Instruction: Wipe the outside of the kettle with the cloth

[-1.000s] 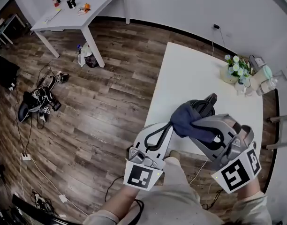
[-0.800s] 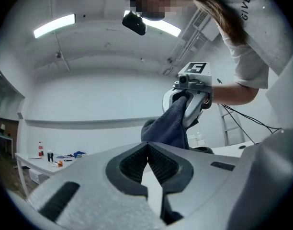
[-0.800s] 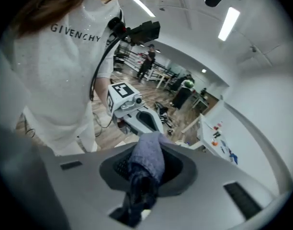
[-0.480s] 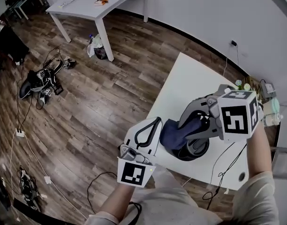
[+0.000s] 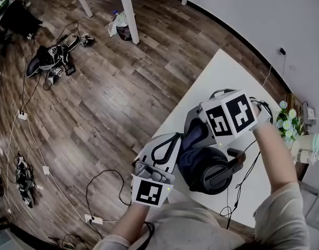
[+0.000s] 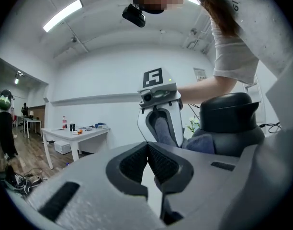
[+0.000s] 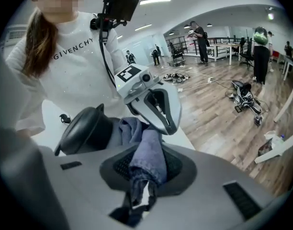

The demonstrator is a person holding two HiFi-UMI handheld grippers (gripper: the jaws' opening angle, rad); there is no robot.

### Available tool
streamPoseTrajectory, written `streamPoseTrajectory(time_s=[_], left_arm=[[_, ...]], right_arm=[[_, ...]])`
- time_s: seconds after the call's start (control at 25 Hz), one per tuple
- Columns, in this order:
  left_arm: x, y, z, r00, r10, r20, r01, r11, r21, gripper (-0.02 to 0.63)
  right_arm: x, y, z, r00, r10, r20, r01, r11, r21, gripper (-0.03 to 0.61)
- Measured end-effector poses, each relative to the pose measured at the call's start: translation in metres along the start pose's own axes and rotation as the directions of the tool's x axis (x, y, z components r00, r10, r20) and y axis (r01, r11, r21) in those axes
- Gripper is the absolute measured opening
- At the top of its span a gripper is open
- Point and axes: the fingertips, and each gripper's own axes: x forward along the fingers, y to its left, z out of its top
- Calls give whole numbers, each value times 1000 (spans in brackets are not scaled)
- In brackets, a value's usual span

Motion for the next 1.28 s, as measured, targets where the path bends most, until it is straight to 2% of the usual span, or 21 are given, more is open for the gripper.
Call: streamPoseTrajectory(time_s=[0.16, 0.32, 0.44, 0.6, 0.72, 0.84, 1.0, 1.16, 1.28], left_arm=[[5, -5, -12, 1000, -26, -4, 26, 999, -44, 8], [8, -10, -20, 999, -46, -8, 46, 996, -70, 8], [12, -13, -20, 998, -58, -6, 57, 995, -79, 8], [13, -12, -10, 998, -58, -16, 56, 992, -116, 8], [11, -9, 3, 999, -54, 0, 53, 987, -151, 8], [15, -4, 7, 998, -52, 19, 54, 988, -146, 8], [41, -4, -4, 993, -111, 31, 113, 989, -93, 8], [75, -5, -1, 983, -164, 87, 176, 972, -156, 8], [94, 4, -11, 983, -165, 76, 178, 962, -205, 8]], right_arm=[[28, -16, -26, 999, 40, -17, -39, 998, 49, 67], [48, -30, -51, 1000, 10, -8, -9, 993, 118, 67], [50, -40, -65, 996, -90, -8, 90, 987, 135, 67], [-1, -43, -61, 957, -289, 24, 283, 949, 142, 67], [-57, -11, -38, 936, -338, 100, 323, 936, 140, 67], [-94, 34, -19, 936, -323, 143, 308, 944, 118, 67], [-93, 73, -25, 956, -269, 113, 255, 959, 124, 67], [-62, 61, -46, 972, -225, 71, 213, 965, 154, 67], [-36, 44, -61, 986, -165, 22, 158, 970, 186, 67]])
